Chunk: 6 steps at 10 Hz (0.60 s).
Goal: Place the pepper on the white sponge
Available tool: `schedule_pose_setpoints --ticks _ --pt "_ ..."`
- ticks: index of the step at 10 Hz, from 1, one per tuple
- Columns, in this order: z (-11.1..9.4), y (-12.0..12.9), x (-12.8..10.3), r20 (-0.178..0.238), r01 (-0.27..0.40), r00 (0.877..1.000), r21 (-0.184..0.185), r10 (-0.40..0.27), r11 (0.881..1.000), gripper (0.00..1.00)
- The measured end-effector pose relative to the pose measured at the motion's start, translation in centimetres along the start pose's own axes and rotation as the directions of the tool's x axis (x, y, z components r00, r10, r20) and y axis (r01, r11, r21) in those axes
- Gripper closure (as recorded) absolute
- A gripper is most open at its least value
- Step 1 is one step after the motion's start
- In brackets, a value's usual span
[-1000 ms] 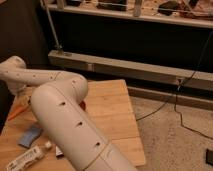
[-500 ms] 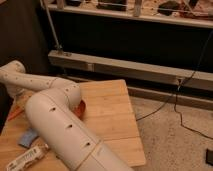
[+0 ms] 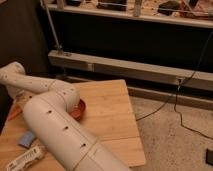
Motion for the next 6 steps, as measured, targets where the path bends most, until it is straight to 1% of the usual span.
schedule_pose_setpoints --ticks 3,6 --pt "0.8 0.1 -0.3 -0.002 0.001 1.0 -0.017 -0.001 1.0 0.35" --pt "2.0 0.7 0.2 -0.009 -0.013 1.0 -0.045 0.012 0.999 0.35"
